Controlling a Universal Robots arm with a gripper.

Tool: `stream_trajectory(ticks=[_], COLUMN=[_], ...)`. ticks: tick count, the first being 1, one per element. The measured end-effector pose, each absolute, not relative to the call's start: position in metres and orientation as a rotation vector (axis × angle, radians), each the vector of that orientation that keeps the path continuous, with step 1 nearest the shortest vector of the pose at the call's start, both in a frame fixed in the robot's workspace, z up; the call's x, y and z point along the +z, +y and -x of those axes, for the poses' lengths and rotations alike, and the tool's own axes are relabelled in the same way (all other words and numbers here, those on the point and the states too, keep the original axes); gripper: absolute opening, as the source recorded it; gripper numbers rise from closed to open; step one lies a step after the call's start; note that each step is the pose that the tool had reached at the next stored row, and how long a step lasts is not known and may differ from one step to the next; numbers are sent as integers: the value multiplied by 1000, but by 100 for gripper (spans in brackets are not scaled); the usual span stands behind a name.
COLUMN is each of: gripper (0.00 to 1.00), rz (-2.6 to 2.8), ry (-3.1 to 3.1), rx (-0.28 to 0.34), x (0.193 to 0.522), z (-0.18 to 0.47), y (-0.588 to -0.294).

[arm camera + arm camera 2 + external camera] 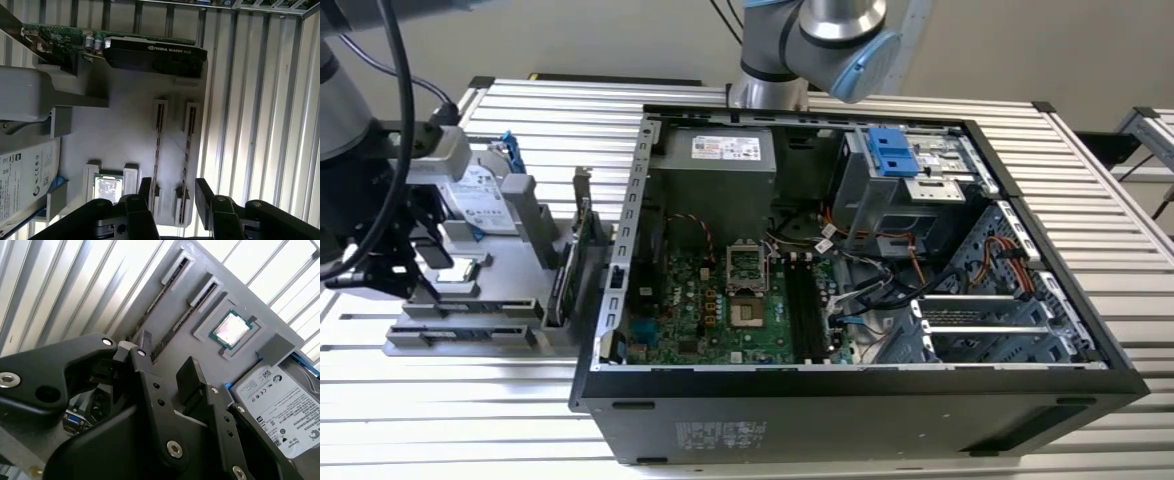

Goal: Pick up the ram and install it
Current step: 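Pick up the ram and move it above insertion slot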

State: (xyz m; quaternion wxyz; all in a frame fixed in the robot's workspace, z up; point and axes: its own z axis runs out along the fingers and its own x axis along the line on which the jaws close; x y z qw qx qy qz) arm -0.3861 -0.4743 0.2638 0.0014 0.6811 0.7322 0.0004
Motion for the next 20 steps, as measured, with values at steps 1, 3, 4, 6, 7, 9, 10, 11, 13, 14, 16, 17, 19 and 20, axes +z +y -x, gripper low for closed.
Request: stream_trajectory(ticks=[1, 3, 4, 6, 7, 9, 10, 11, 13, 14, 16, 17, 19, 20], gripper=[100, 100, 100, 100, 100, 100, 100, 100, 100, 100, 100, 100, 100, 100], rz=[-2138, -2138, -2139, -2139, -2139, -2139, -2139, -2139, -2139, -2139, -2139, -2139, -2140, -2140], ry=[2298, 2299, 2299, 2299, 2299, 2299, 2299, 2299, 2300, 2300, 2300, 2300, 2300, 2300], rx=[1, 0, 0, 0, 0, -1, -1, -1, -2, -2, -2, -2, -3, -3], x=[263, 261, 260, 258, 257, 256, 255, 254, 252, 252, 250, 250, 249, 248], z=[386, 386, 386, 386, 386, 386, 386, 386, 386, 386, 386, 386, 386, 386], y=[-474, -475, -475, -475, -475, -476, -476, -476, -477, -477, -478, -478, -478, -478])
